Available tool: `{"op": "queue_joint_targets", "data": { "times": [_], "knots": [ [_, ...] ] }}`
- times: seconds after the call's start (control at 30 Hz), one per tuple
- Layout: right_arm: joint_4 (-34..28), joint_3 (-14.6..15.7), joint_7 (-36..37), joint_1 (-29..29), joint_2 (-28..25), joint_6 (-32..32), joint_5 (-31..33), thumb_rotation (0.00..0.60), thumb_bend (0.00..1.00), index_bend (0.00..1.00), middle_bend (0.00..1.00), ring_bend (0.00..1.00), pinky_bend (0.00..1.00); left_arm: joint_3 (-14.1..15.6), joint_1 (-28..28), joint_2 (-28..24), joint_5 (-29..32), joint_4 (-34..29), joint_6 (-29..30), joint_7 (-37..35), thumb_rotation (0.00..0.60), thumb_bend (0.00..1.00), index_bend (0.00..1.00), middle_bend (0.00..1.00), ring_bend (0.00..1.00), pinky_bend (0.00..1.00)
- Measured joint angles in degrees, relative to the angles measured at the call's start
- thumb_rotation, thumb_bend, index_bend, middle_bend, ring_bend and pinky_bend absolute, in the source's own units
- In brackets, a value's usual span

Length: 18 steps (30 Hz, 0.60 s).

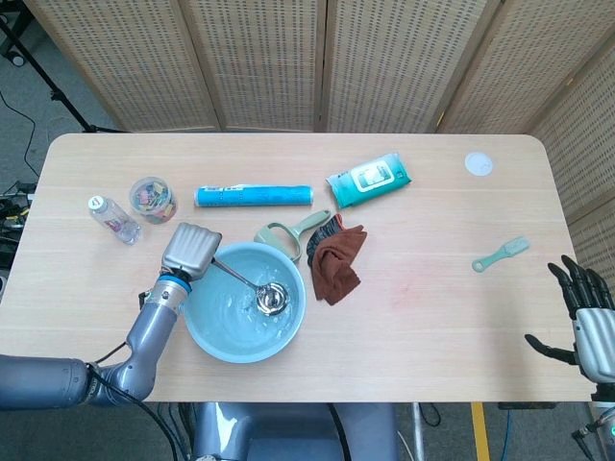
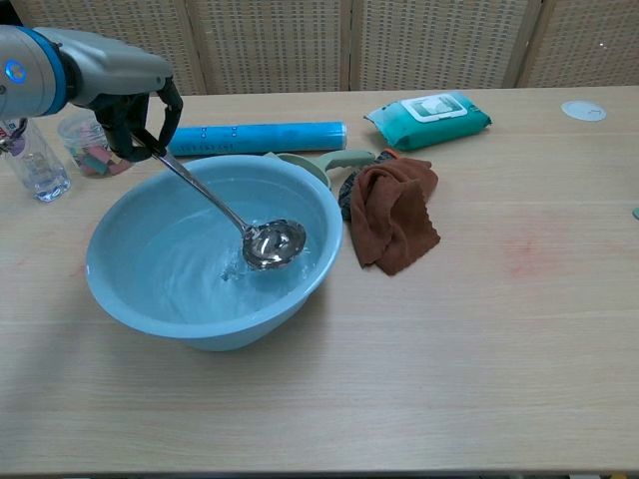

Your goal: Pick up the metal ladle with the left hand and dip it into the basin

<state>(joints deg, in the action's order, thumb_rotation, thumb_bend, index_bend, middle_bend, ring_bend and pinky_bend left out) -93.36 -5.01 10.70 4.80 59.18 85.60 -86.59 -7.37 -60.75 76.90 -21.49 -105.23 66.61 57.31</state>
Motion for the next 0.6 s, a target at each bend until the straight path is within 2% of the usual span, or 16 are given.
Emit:
{"op": "queue_joint_targets", "data": {
  "times": [0.27, 0.6],
  "knots": [
    [-0.3, 0.2, -0.9, 0.0, 0.3, 0.2, -0.3, 0.600, 0.00, 0.00, 0.00, 0.00, 0.00, 0.0, 0.5, -6.7, -0.5, -6.9, 2.0, -0.5, 0.600, 0.57, 0.92, 1.00, 0.95, 0.88],
    [-0.3, 0.2, -1.1, -0.1, 0.3, 0.3, -0.4, 0.600, 0.00, 0.00, 0.00, 0.00, 0.00, -0.4, -1.5, -11.1, 3.2, -12.2, 4.2, 3.0, 0.600, 0.57, 0.92, 1.00, 0.94, 0.88]
  ]
}}
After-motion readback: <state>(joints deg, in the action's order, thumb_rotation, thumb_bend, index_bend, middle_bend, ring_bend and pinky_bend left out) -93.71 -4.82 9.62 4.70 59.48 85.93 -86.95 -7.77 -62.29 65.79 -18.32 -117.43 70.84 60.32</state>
